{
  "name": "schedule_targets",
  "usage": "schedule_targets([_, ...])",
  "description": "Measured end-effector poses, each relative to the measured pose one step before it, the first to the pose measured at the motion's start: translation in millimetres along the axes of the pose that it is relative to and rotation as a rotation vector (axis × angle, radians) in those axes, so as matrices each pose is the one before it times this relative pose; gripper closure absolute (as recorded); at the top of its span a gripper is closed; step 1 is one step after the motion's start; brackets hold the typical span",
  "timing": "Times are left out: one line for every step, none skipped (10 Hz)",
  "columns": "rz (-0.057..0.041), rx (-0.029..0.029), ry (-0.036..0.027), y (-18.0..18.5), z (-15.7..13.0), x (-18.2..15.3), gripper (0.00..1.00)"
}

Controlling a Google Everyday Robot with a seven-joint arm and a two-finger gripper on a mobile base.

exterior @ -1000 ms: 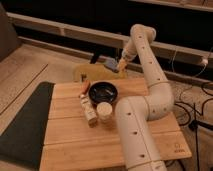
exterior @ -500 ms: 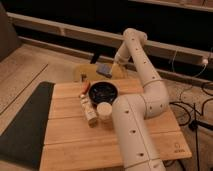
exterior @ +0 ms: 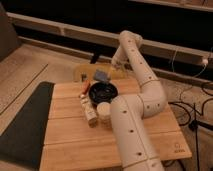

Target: Place the white sponge in the ceramic bowl

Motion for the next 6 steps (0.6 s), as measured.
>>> schedule_targets([-0.00123, 0.00055, 0.00294, -0.1, -0.06, 0.35, 1.0])
schedule_targets([-0.01188, -0.0118, 0.01038, 1.98, 4.86, 1.02, 1.0])
schedule_targets([-0.02204, -0.03897, 0.00968, 7.76, 11.34, -5.05, 1.0])
schedule_targets([-0.00281, 0.00227, -0.00253, -0.4, -0.42, -2.08, 1.0])
schedule_targets([0.00352, -0.0019, 0.00077, 0.55, -0.74, 3.48, 1.0])
schedule_targets([-0.00036, -0.00107, 0.00064, 0.22, 0.27, -0.17, 1.0])
